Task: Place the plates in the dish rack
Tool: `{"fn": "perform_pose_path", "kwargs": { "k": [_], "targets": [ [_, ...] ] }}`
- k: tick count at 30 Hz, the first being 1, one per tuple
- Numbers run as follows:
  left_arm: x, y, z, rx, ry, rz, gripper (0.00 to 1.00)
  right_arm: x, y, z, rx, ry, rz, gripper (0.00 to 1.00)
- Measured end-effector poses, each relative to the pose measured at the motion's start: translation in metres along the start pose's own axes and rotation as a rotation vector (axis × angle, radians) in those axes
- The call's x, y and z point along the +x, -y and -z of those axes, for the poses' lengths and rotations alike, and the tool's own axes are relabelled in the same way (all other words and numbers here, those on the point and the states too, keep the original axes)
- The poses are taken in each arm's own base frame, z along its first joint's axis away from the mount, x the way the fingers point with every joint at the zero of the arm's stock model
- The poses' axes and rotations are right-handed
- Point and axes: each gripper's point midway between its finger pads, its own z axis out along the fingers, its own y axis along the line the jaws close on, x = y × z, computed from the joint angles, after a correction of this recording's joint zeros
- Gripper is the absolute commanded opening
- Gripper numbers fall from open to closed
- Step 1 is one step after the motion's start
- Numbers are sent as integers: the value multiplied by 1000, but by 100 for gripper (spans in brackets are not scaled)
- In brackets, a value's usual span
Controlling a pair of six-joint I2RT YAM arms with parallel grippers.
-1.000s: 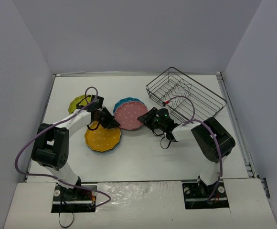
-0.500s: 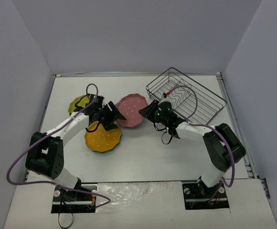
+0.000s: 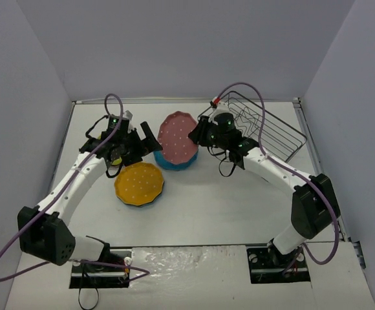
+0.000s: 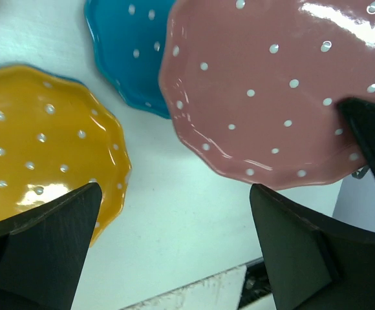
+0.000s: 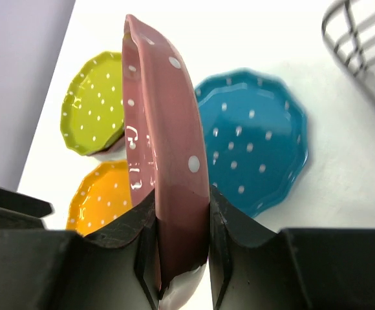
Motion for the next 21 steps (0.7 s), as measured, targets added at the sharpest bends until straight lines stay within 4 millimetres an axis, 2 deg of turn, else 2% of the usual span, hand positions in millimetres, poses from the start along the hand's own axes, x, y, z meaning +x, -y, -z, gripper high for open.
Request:
{"fn": "perform_pose_path", "kwargs": {
  "k": [3,7,10,13,17,21],
  "targets": [
    [-19,-1,26,-27,96,-93,97,-35,-5,13,-19,25,94,0],
    [-28,-19,45,-102,155,-175,97,-93,17,36,11,116,174,0],
    [-29,-36,52,-165,169,-232,97,-132,45,54,71,182,249,0],
    [-23,-54,57,-215,172,-292,97,-167,83,74,142,225,339,0],
    [-12,-80,66,-285,174,-351,97,-203,134,100,236,256,440,0],
    [-9,-95,74,-326,204,-381,97,-233,184,113,326,258,566,0]
  ]
}}
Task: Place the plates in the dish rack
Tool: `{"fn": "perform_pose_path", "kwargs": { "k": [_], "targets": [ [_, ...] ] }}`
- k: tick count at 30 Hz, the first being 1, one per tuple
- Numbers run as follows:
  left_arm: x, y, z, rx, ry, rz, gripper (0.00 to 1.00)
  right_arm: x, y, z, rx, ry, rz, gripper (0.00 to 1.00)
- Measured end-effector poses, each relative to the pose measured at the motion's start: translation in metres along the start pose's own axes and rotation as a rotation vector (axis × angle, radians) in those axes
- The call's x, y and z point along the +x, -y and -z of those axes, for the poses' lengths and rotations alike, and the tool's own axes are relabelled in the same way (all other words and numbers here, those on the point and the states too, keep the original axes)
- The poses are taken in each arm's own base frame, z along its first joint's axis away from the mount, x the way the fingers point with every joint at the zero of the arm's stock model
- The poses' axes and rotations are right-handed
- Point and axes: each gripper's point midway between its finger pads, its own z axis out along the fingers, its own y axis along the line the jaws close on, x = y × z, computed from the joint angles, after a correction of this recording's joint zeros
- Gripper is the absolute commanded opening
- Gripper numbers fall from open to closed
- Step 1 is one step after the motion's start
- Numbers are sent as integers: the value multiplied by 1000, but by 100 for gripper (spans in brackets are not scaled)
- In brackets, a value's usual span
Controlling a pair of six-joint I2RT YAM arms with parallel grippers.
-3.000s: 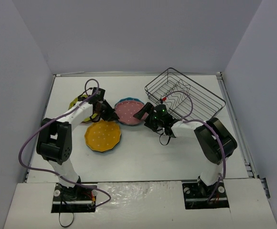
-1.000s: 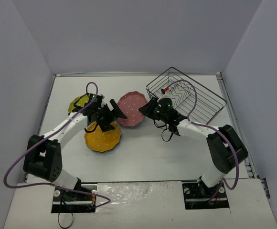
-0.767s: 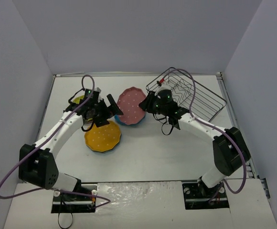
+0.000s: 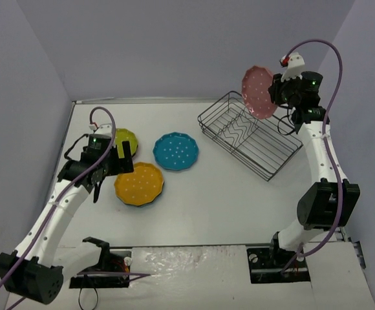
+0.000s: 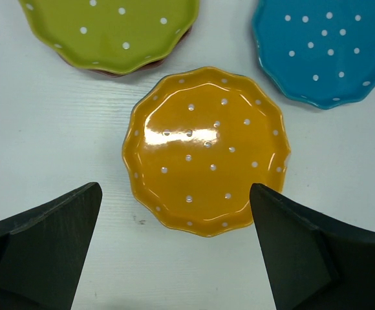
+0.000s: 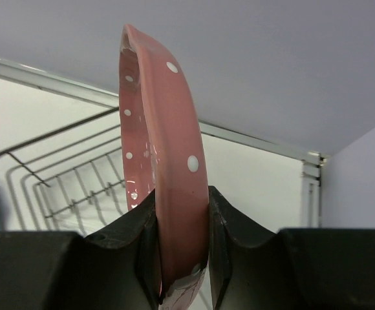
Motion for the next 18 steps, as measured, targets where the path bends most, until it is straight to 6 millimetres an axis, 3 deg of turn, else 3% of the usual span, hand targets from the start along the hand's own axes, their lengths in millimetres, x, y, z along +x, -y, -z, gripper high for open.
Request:
{"fn": "perform_pose_path", "kwargs": {
  "k": [7,12,18],
  "targets": [
    [20,-17,-8,-60,-13,-14,97,30,44,-34,-6,-58,108,0],
    [30,-22,-18,-86,-39,-18,97,53,51,-54,-45,-97,156,0],
    [30,-25,-23,-107,-43,-17,97,67,50,-61,-77,-119,210,0]
  ]
}}
